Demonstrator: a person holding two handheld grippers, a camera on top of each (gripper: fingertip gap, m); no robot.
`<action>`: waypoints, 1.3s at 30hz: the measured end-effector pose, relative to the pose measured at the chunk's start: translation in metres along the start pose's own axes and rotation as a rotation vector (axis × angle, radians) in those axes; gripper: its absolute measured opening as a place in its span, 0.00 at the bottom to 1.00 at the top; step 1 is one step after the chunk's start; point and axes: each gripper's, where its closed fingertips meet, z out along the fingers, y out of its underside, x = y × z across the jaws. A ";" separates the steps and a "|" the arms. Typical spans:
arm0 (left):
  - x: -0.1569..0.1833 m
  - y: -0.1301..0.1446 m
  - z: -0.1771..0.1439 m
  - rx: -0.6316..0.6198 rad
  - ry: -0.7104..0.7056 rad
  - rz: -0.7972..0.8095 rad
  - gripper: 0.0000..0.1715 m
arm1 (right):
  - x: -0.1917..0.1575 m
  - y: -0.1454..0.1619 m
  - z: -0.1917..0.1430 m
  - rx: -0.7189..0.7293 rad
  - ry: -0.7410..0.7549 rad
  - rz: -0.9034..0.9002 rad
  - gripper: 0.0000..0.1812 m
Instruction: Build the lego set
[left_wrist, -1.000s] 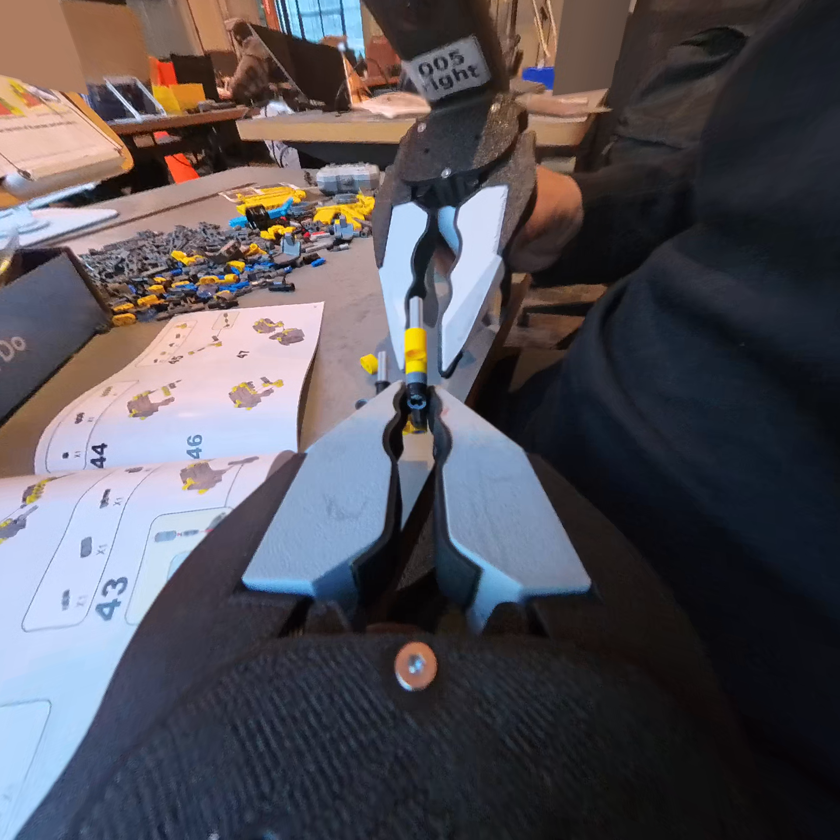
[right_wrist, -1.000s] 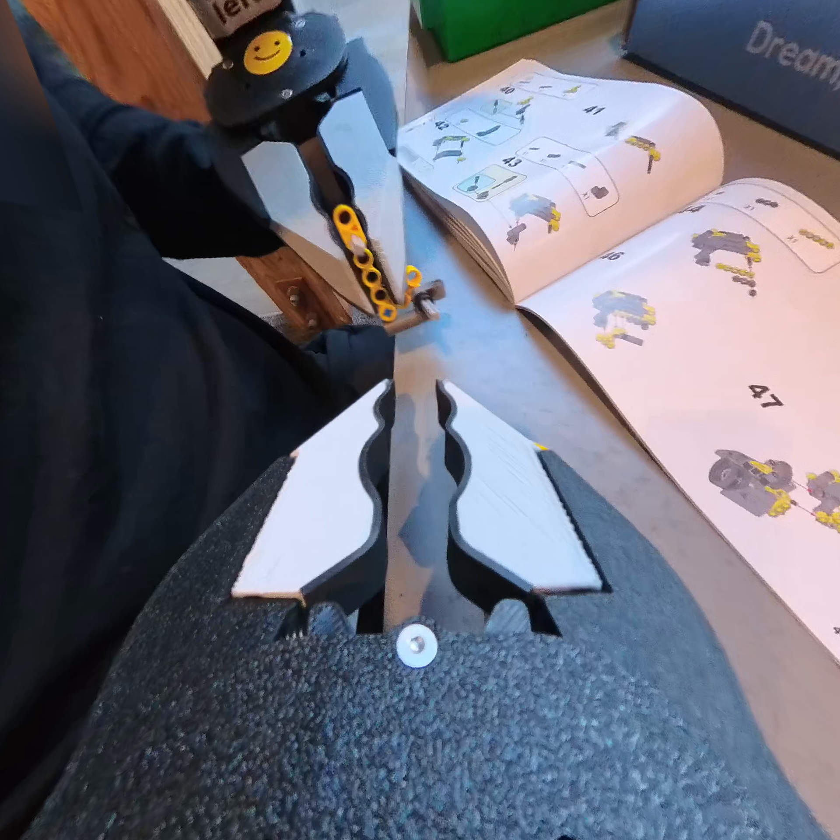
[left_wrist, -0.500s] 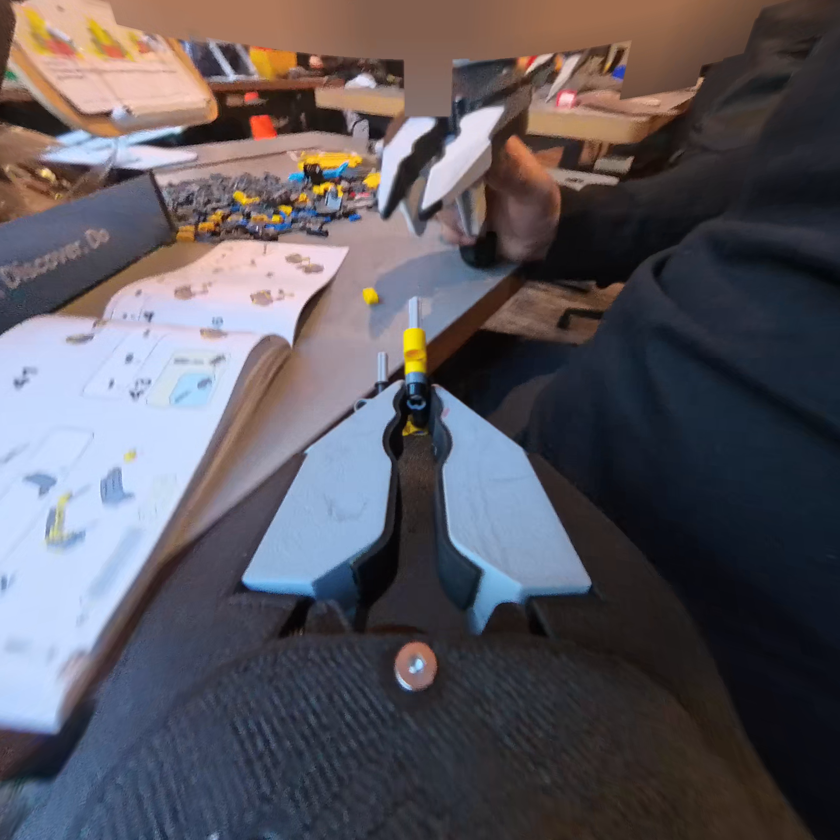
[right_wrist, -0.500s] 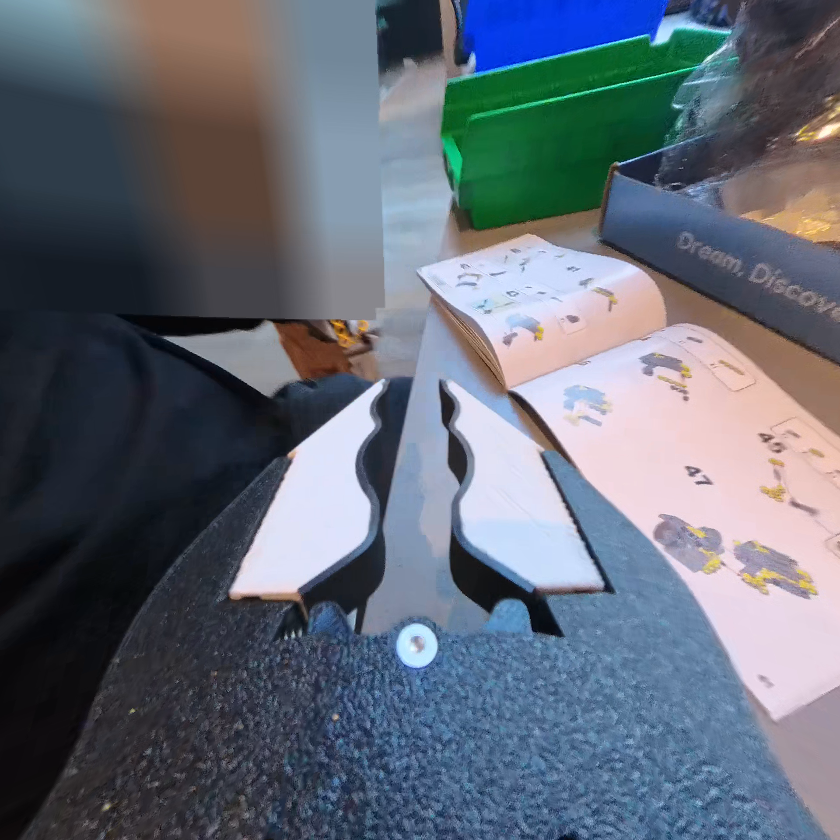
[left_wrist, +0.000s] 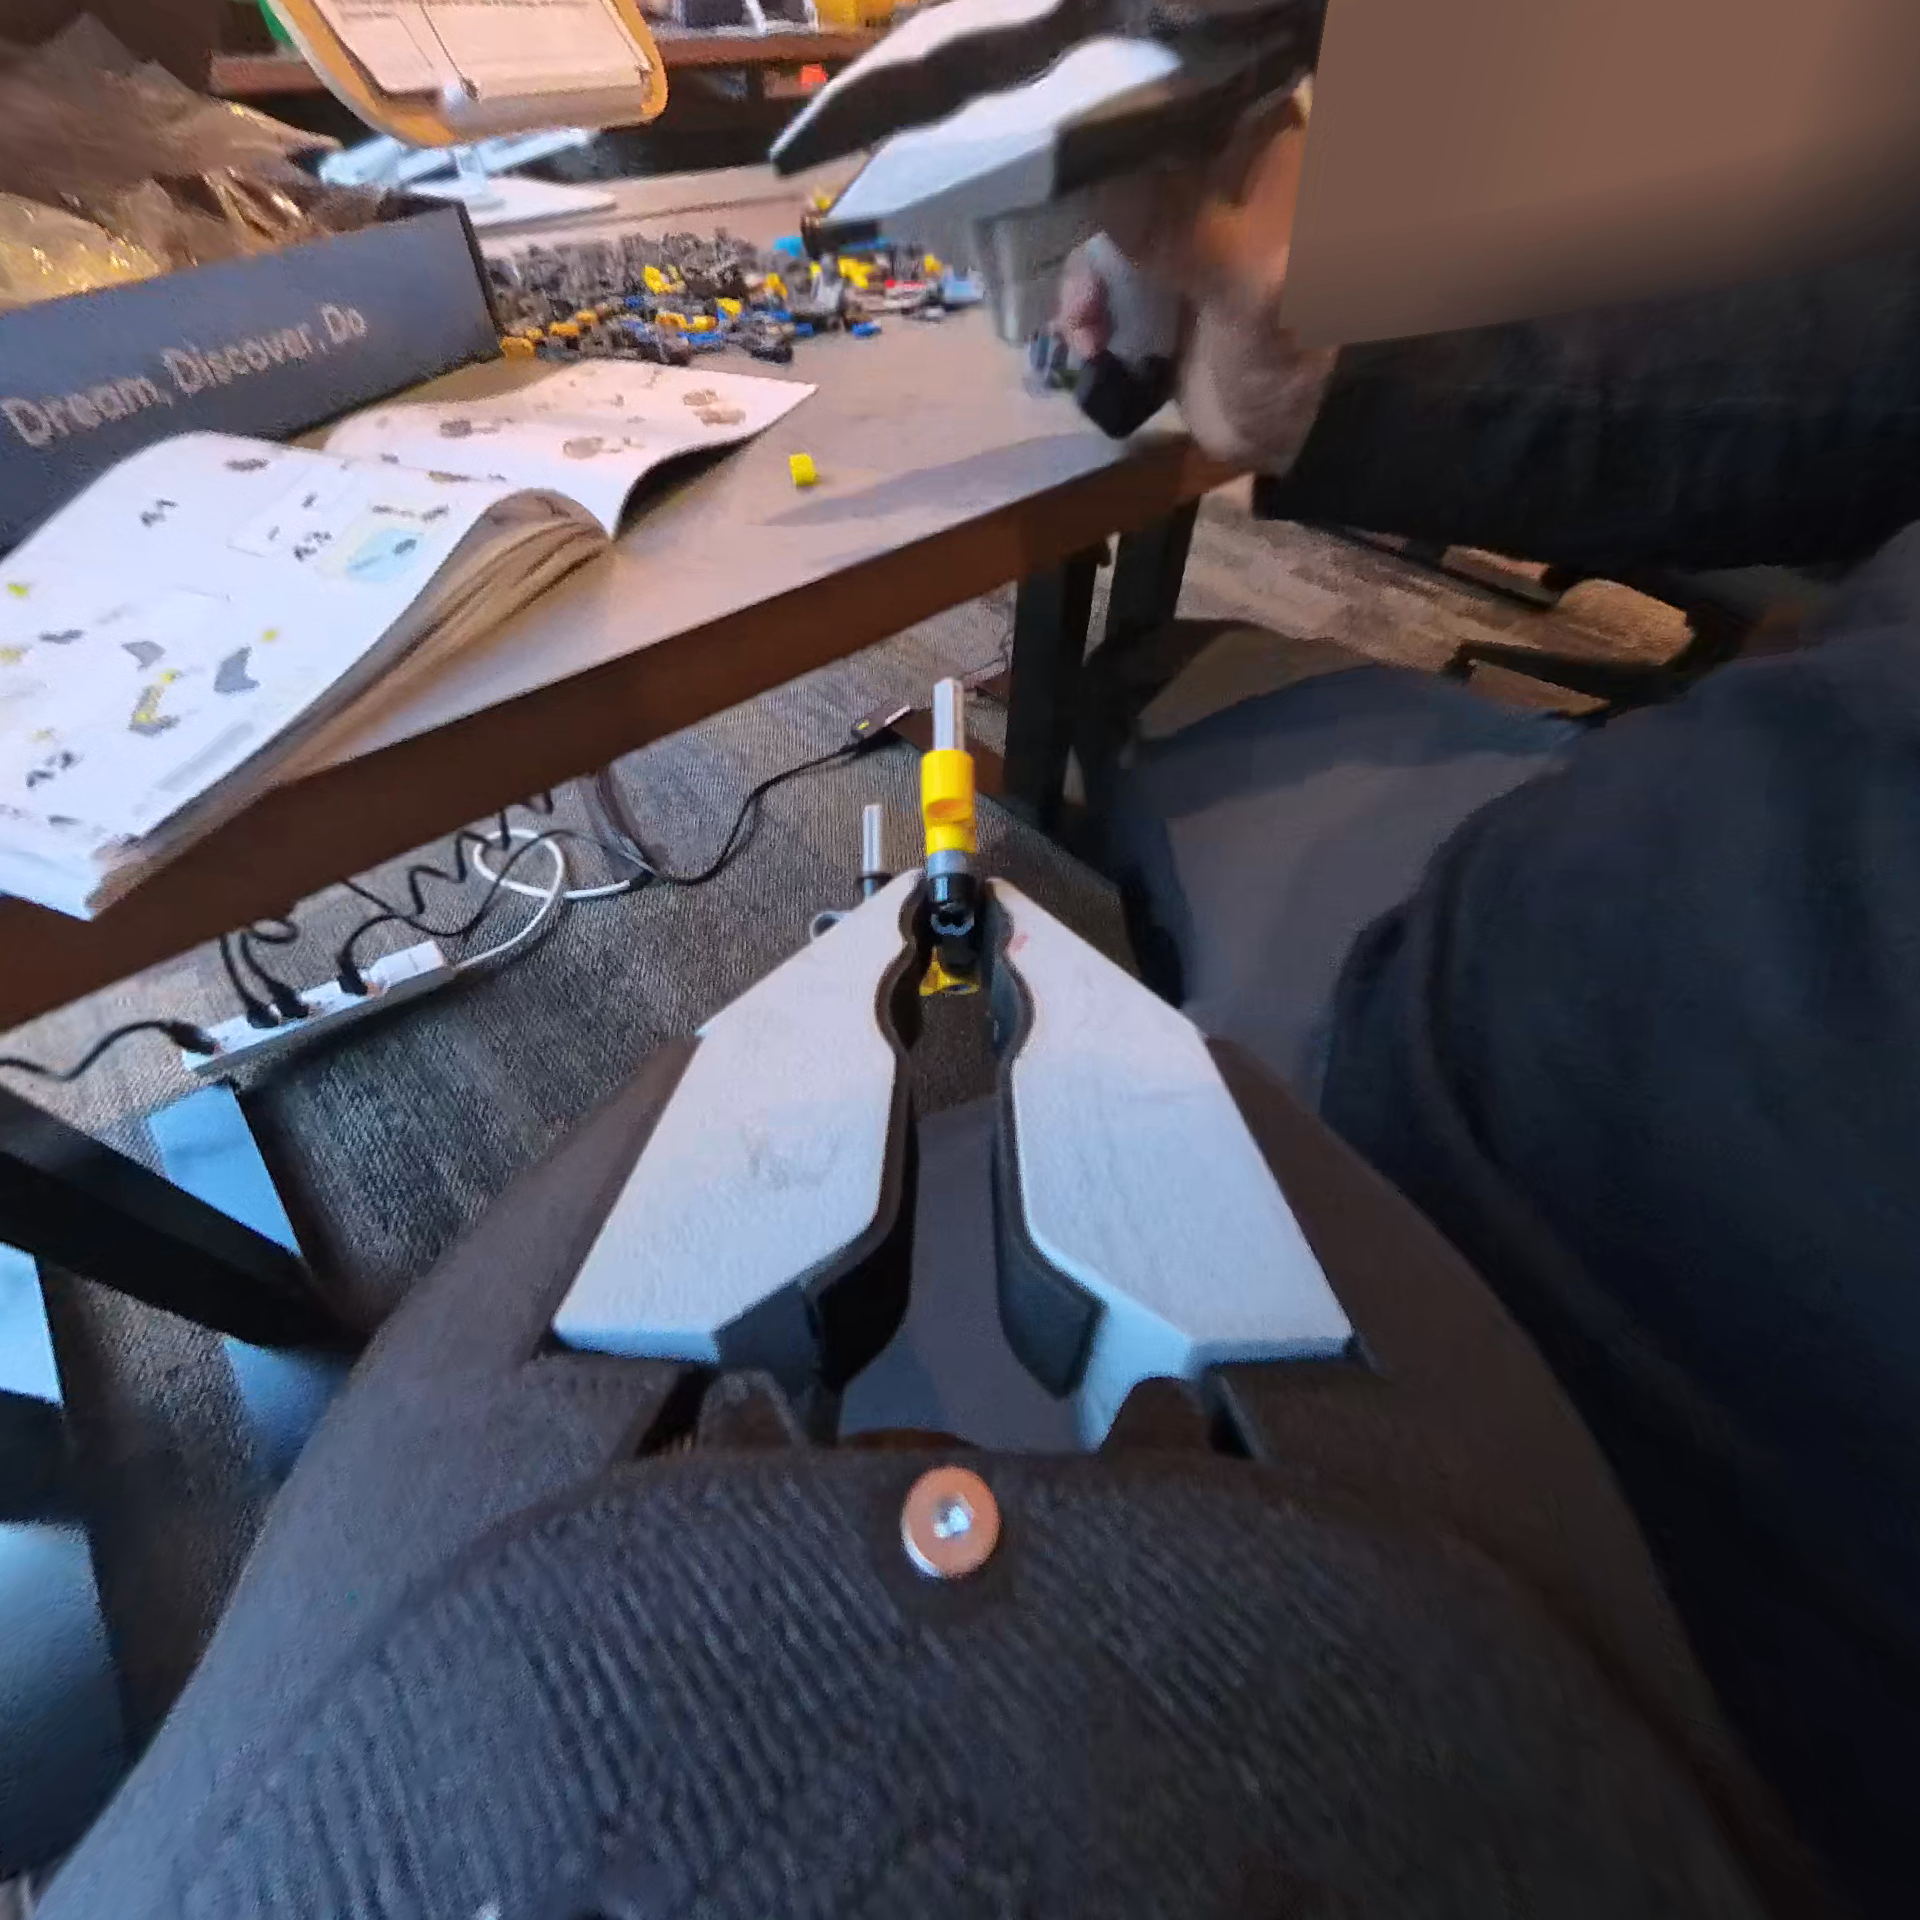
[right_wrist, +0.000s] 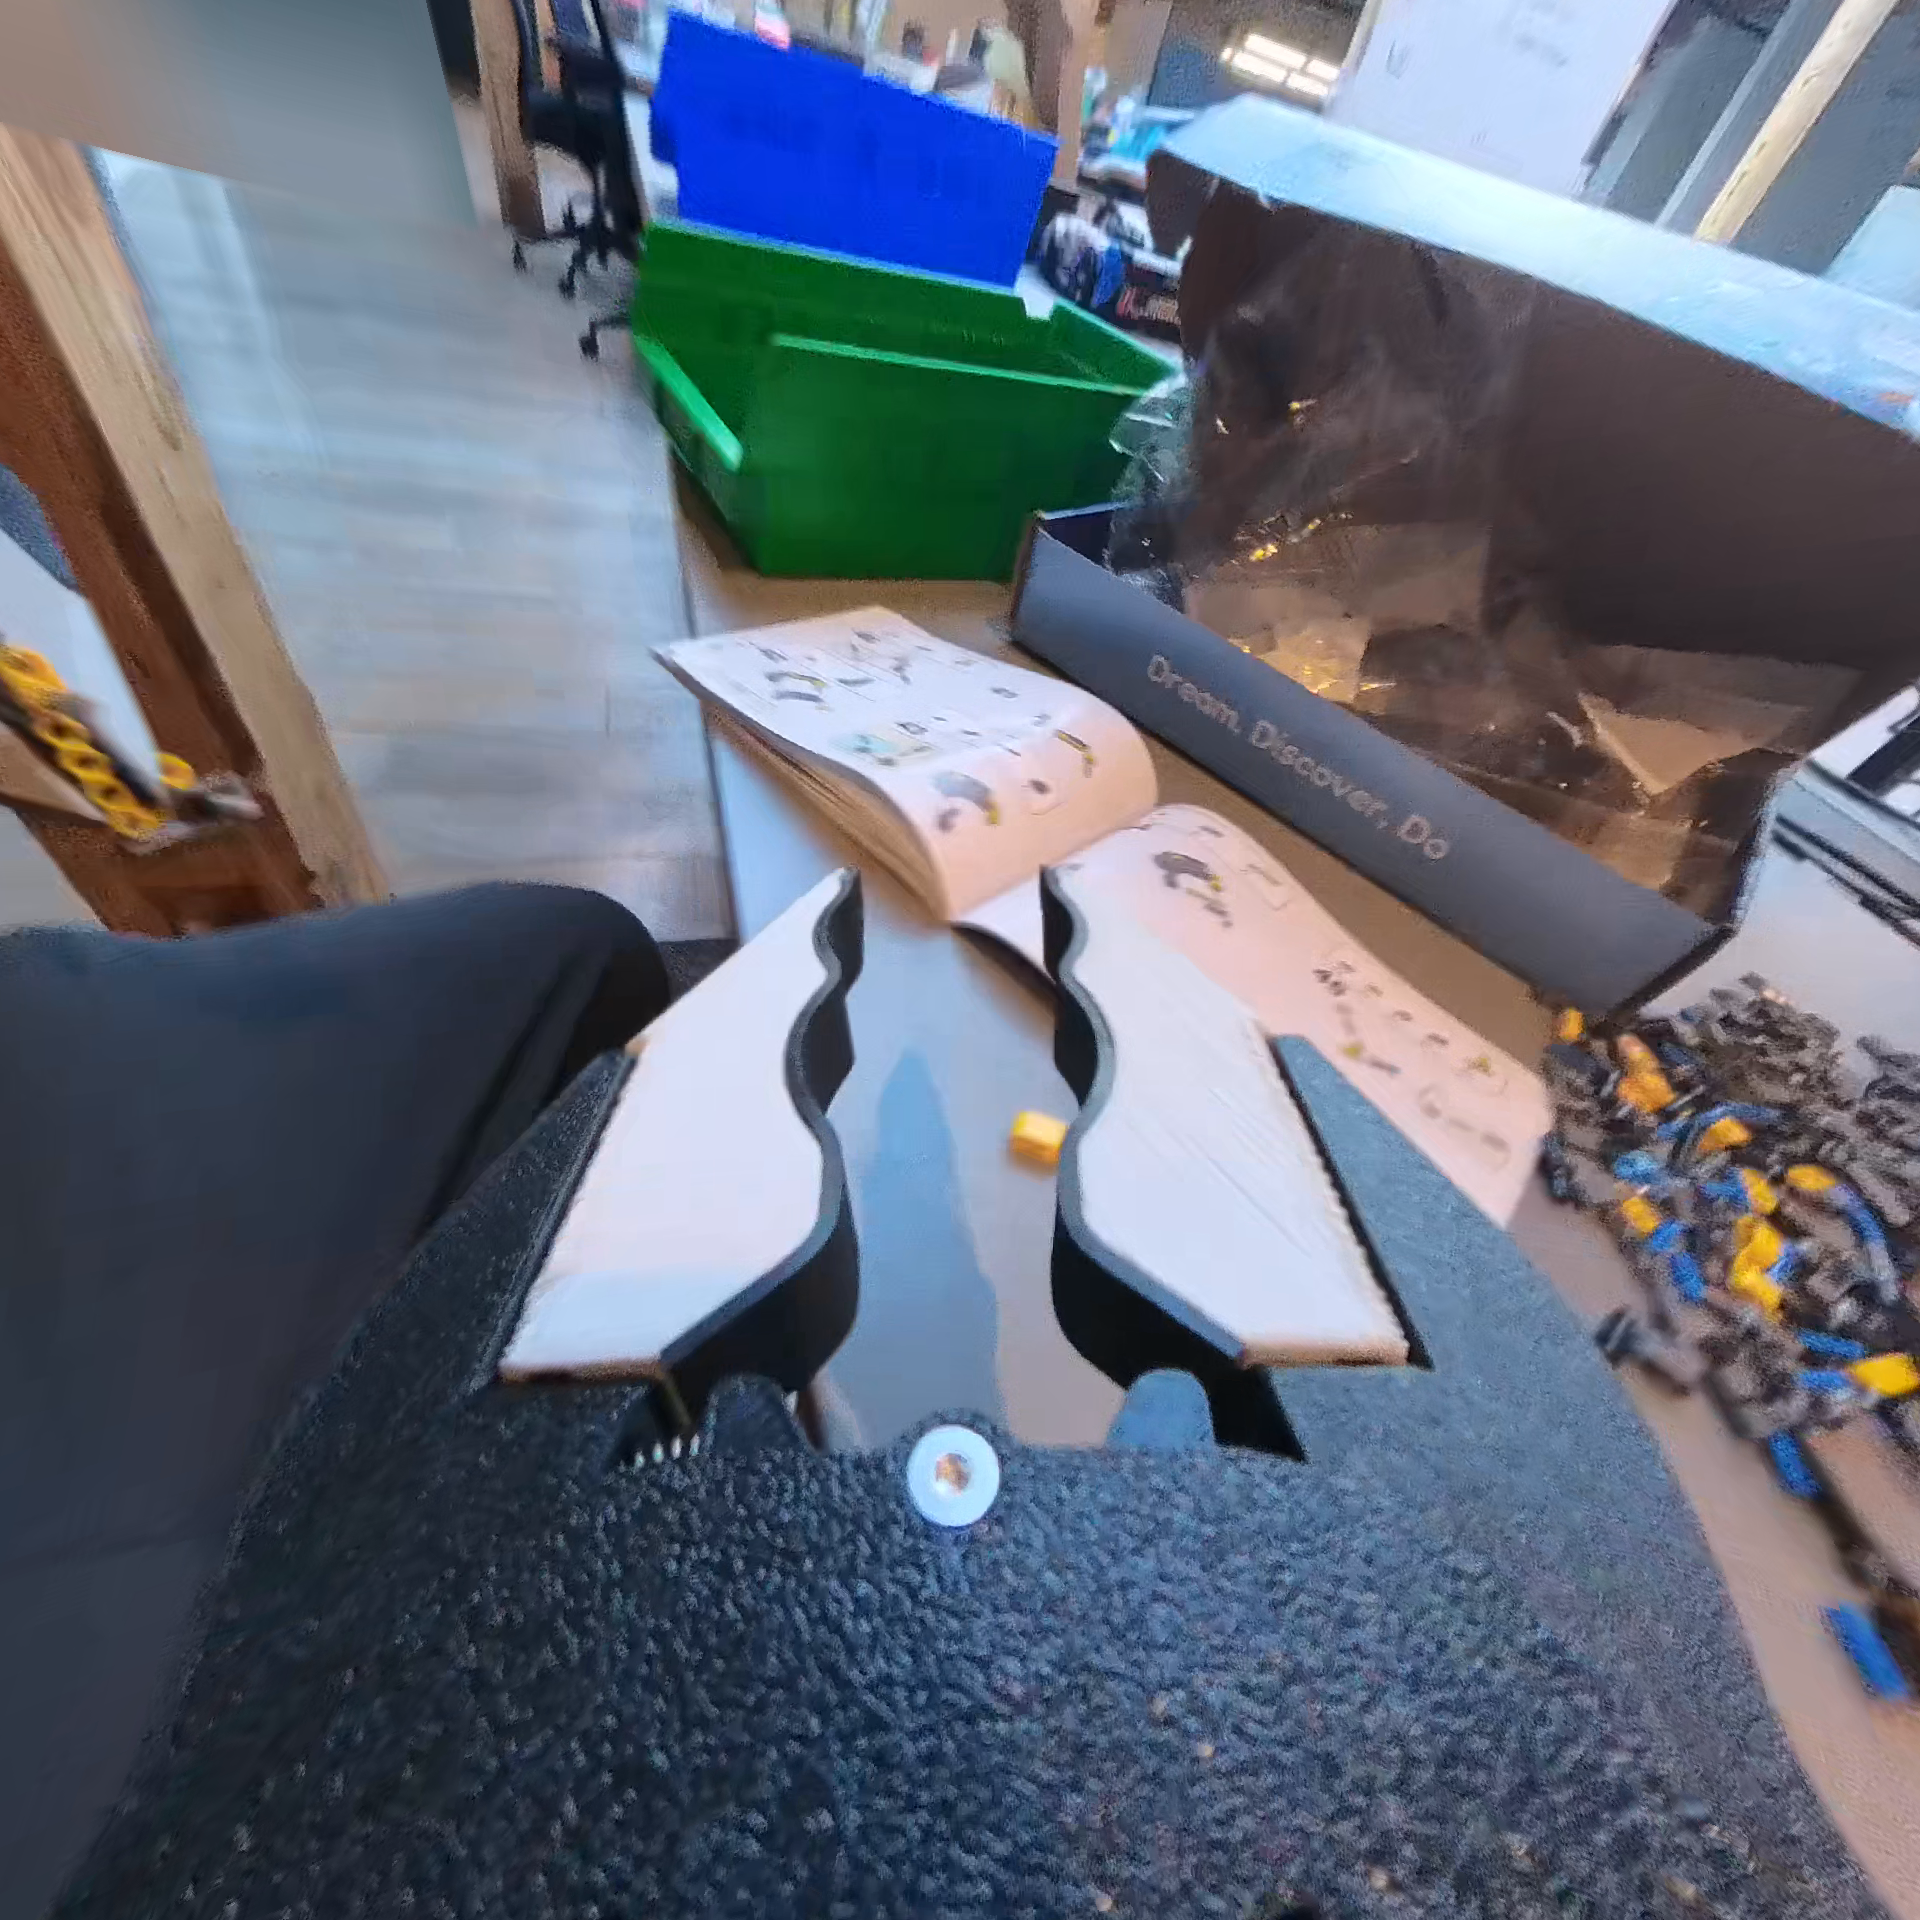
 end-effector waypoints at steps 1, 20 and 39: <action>0.006 0.001 -0.002 -0.003 0.000 0.001 0.04 | -0.012 -0.001 -0.009 0.014 0.016 0.025 0.19; 0.090 0.048 0.002 -0.107 0.069 0.063 0.04 | -0.078 0.452 -0.076 -0.961 0.275 0.590 0.21; -0.058 0.108 0.022 -0.186 -0.397 0.138 0.04 | 0.006 0.788 -0.024 -1.086 0.762 1.116 0.21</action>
